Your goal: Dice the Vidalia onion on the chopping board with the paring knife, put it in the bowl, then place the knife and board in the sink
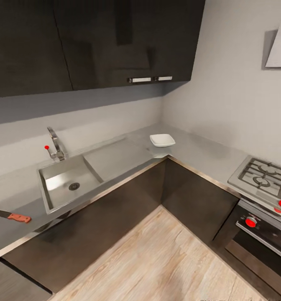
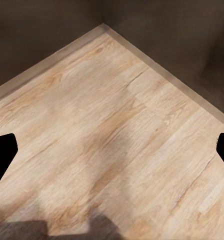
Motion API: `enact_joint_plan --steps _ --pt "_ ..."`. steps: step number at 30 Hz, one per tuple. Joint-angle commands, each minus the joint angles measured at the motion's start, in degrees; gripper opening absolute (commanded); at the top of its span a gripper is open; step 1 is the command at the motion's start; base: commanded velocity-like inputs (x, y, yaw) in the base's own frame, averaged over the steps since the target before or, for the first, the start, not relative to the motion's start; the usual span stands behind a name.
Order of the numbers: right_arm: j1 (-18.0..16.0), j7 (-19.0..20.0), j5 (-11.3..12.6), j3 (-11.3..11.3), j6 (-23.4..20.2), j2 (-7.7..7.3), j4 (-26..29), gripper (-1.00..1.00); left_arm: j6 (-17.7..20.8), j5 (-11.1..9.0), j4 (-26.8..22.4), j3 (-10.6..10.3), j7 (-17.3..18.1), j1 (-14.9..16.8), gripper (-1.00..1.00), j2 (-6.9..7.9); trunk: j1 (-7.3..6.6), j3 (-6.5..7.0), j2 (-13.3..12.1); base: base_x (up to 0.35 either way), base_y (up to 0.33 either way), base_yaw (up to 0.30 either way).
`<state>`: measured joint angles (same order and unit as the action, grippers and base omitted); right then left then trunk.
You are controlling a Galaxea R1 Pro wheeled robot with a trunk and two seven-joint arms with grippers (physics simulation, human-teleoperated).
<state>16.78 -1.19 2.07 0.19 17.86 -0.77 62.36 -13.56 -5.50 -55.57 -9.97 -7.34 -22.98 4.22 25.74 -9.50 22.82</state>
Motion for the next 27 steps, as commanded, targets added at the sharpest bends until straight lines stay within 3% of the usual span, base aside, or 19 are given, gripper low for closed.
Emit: enact_joint_plan --steps 1,24,27 --pt "0.01 -0.12 0.21 0.08 0.12 -0.02 0.05 1.00 -0.15 -0.57 -0.02 -0.31 -0.39 0.02 1.00 0.09 0.04 -0.01 0.10 0.000 0.000 -0.197" --pt "0.02 -0.14 0.18 0.08 0.07 -0.02 0.05 1.00 -0.13 -0.49 -0.02 -0.31 -0.39 0.04 1.00 0.08 0.04 1.58 0.10 0.000 0.000 -0.192" --pt "-0.25 -1.60 -0.02 0.08 -0.44 0.09 1.59 1.00 -0.15 -0.48 -0.05 -0.31 -0.39 0.04 1.00 0.09 0.04 1.64 0.10 0.000 0.000 -0.057"
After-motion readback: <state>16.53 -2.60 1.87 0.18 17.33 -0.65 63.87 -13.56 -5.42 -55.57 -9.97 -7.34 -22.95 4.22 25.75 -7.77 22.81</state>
